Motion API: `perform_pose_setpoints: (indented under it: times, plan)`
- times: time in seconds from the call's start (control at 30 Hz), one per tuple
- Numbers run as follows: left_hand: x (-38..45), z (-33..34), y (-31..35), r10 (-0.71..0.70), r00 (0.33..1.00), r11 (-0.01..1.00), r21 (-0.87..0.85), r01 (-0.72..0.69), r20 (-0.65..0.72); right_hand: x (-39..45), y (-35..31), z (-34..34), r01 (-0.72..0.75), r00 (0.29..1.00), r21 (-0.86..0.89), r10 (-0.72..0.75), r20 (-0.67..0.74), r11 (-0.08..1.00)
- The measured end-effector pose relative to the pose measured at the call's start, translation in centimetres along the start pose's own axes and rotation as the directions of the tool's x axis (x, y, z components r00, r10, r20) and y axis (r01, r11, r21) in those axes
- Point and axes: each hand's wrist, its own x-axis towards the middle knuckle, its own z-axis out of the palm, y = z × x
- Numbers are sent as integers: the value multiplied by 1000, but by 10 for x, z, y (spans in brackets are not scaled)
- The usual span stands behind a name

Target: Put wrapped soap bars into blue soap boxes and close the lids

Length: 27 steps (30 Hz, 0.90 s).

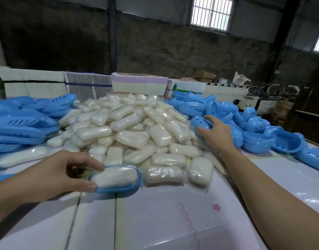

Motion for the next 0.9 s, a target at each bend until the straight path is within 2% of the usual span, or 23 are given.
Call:
perform_pose_setpoints:
  times: [0.13, 0.23, 0.37, 0.43, 0.5, 0.6, 0.67, 0.77, 0.9]
  plan:
    - [-1, 0, 3, 53, 998, 998, -27, -53, -15, -20, -34, -6, 128, 992, 183, -125, -31, 975]
    - [-6, -2, 11, 82, 997, 996, -22, -82, -15, -50, -76, -6, 254, 947, 349, -305, 98, 902]
    - [-9, 1, 20, 85, 996, 993, -88, -85, -1, -97, -124, 4, 360, 767, 384, -504, 397, 850]
    - [-7, 2, 18, 51, 998, 992, -117, -53, -19, -119, -130, 15, 399, 694, 395, -554, 460, 828]
    - [-6, 4, 14, 20, 999, 990, -142, -24, -34, -136, -127, 19, 447, 641, 422, -612, 463, 788]
    - [-3, 6, 10, -14, 999, 972, -236, 3, -44, -140, -118, 17, 468, 614, 477, -662, 430, 744]
    - [-2, 6, 12, -20, 999, 972, -235, 10, -43, -140, -116, 16, 495, 577, 468, -680, 453, 732]
    - [-7, -2, 18, 38, 999, 988, -151, -32, 36, -144, -119, 22, 574, 513, 442, -723, 462, 690]
    - [-14, -13, 20, 63, 995, 997, 41, -66, 75, -145, -119, 25, 607, 497, 418, -733, 464, 676]
